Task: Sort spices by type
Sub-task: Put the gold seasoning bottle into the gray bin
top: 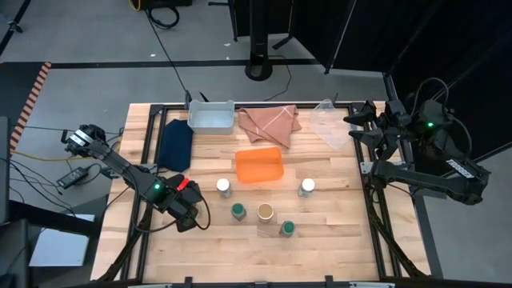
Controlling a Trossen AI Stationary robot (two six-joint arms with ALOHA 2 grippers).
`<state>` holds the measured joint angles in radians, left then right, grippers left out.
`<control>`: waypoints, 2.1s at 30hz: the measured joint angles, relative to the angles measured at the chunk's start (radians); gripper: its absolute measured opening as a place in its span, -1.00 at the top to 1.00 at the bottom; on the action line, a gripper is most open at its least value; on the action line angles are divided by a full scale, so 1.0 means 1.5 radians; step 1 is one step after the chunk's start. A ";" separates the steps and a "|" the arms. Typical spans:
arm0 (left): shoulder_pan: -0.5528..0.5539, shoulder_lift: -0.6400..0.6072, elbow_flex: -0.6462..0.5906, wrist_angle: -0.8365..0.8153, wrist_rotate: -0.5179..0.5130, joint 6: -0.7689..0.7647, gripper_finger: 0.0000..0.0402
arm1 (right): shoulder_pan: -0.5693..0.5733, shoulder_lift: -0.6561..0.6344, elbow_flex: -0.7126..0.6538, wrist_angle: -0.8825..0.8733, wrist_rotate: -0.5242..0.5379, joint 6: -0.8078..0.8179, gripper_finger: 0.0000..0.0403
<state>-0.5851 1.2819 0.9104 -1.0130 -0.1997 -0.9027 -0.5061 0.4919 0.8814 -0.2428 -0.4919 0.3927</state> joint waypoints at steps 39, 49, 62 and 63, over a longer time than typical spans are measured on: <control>0.173 0.001 0.157 -0.127 -0.051 -0.051 -0.29 | 0.000 0.000 0.000 0.000 0.000 -0.002 -0.33; 0.284 0.001 0.189 -0.146 -0.092 -0.048 -0.34 | 0.000 0.000 0.000 0.000 0.000 -0.002 -0.33; 0.432 0.001 0.189 -0.144 -0.100 0.047 -0.34 | 0.000 0.000 0.000 0.000 0.000 -0.002 -0.33; 0.445 0.001 0.189 -0.142 -0.101 0.059 -0.34 | 0.000 0.000 0.000 0.000 0.000 -0.002 -0.33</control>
<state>0.0831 1.2829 1.1934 -1.2266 -0.3506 -0.8146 -0.5060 0.4919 0.8814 -0.2424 -0.4919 0.3893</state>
